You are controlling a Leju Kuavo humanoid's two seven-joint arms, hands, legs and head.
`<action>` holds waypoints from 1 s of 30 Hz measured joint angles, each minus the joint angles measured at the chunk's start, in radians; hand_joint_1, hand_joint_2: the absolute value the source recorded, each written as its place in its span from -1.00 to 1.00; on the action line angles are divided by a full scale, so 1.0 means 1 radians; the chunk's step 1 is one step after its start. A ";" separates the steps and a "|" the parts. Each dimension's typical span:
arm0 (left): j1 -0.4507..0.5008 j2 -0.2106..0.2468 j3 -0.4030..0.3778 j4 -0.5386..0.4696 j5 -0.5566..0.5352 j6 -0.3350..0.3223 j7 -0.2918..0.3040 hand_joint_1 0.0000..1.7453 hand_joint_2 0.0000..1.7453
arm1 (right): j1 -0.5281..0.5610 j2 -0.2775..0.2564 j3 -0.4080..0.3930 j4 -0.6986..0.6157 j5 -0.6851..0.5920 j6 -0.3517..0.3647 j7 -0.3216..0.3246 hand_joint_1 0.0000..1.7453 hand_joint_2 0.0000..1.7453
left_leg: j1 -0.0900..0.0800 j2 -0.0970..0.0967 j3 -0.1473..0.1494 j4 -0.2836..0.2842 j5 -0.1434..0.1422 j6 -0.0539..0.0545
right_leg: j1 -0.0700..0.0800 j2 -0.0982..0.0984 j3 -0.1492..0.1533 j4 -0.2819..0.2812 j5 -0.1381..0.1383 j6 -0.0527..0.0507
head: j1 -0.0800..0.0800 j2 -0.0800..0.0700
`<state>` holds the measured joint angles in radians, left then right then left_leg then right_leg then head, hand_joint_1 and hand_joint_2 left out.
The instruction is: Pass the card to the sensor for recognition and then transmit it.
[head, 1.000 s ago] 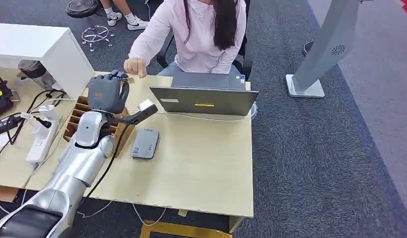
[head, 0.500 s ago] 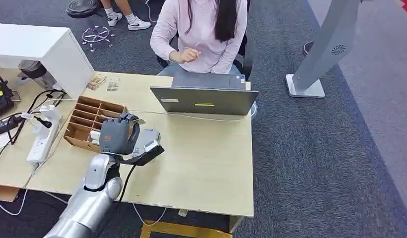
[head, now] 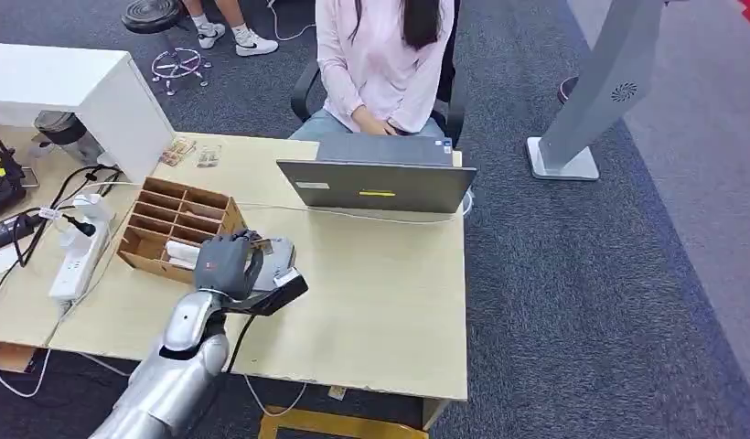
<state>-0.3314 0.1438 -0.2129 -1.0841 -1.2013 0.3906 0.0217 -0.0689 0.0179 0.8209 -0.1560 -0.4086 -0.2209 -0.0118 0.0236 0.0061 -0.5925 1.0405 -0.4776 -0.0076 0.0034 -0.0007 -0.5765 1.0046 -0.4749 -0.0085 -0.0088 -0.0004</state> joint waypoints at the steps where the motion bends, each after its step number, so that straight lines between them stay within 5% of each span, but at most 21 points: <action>1: -0.003 -0.001 0.000 0.008 -0.002 -0.006 0.002 1.00 1.00 | 0.000 0.000 0.000 0.000 0.000 0.001 0.000 -1.00 1.00 | 0.000 0.000 0.000 0.000 0.000 0.000 | 0.000 0.000 0.000 0.000 0.000 0.000 | 0.000 0.000; 10: -0.061 -0.033 0.000 0.112 -0.021 -0.140 0.053 1.00 1.00 | 0.000 0.000 0.002 0.000 -0.013 0.005 0.006 -1.00 1.00 | 0.000 -0.001 0.000 0.000 0.000 0.000 | 0.000 -0.001 0.001 0.000 0.000 0.000 | 0.000 0.000; 22: -0.094 -0.043 -0.001 0.158 -0.018 -0.168 0.065 1.00 1.00 | 0.000 0.000 0.005 0.000 -0.018 0.007 0.009 -1.00 1.00 | 0.000 0.000 0.003 0.000 0.001 0.001 | 0.000 0.000 0.002 0.000 0.000 0.000 | 0.000 0.000; 30: -0.145 -0.003 -0.001 0.048 -0.035 0.053 0.017 1.00 1.00 | 0.001 0.000 0.010 0.001 -0.018 0.007 0.005 -1.00 1.00 | 0.000 0.000 0.002 0.000 0.002 0.000 | 0.000 -0.001 0.002 0.000 0.001 -0.001 | 0.000 0.000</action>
<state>-0.4761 0.1408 -0.2140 -1.0363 -1.2367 0.4436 0.0385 -0.0683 0.0179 0.8308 -0.1553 -0.4261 -0.2140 -0.0073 0.0235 0.0056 -0.5903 1.0401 -0.4760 -0.0077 0.0034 -0.0013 -0.5748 1.0051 -0.4743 -0.0092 -0.0088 -0.0004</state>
